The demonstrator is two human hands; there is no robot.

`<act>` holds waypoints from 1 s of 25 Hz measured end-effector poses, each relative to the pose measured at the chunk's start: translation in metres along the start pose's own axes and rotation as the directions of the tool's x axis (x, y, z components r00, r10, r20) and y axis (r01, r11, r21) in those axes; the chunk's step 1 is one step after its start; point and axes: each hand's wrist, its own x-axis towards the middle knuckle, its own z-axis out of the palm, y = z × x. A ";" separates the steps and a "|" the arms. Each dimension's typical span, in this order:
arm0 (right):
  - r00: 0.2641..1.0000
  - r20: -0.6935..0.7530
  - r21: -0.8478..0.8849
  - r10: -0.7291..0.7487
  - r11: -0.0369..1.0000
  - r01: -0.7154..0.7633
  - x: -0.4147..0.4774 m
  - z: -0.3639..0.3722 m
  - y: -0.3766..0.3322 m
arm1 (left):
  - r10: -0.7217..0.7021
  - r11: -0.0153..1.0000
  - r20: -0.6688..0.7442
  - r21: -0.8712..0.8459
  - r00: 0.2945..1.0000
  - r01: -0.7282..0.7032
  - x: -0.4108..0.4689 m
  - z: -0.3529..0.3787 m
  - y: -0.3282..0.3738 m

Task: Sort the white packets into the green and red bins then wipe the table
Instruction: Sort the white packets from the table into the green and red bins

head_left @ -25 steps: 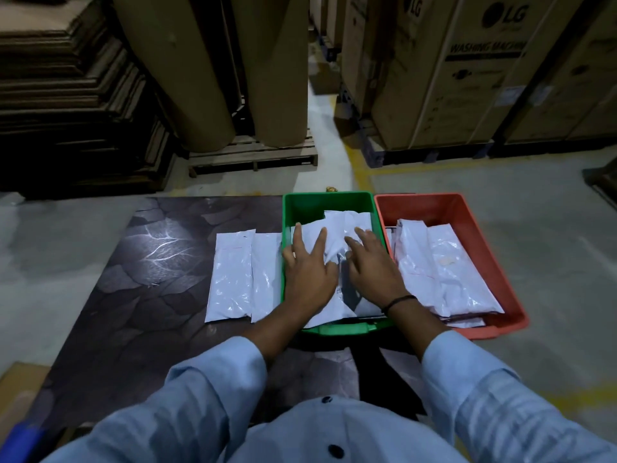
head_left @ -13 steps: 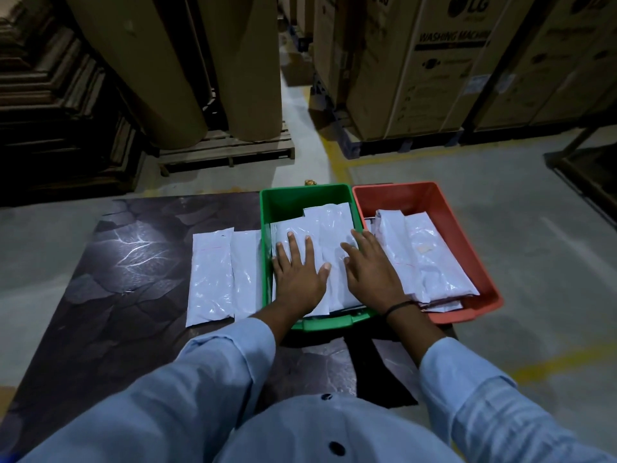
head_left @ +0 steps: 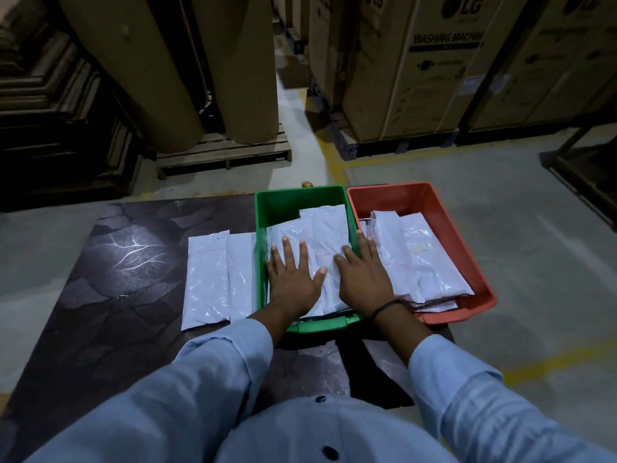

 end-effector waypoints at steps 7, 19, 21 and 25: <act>0.988 0.125 -0.112 0.089 0.991 -0.075 0.012 -0.006 -0.015 | -0.013 0.998 -0.080 0.058 0.997 0.017 -0.003 -0.007 0.001; 0.999 0.000 -0.029 0.054 0.998 -0.054 0.048 -0.026 -0.035 | 0.007 1.000 -0.359 0.013 0.933 -0.003 0.002 -0.082 -0.030; 0.999 -0.021 0.005 0.039 0.999 -0.039 0.055 -0.028 -0.045 | -0.021 1.000 -0.399 -0.013 0.917 0.017 0.001 -0.093 -0.051; 0.995 -0.093 0.148 -0.045 0.987 0.058 0.070 -0.027 -0.087 | -0.129 0.991 -0.386 -0.072 0.913 0.109 -0.008 -0.098 -0.109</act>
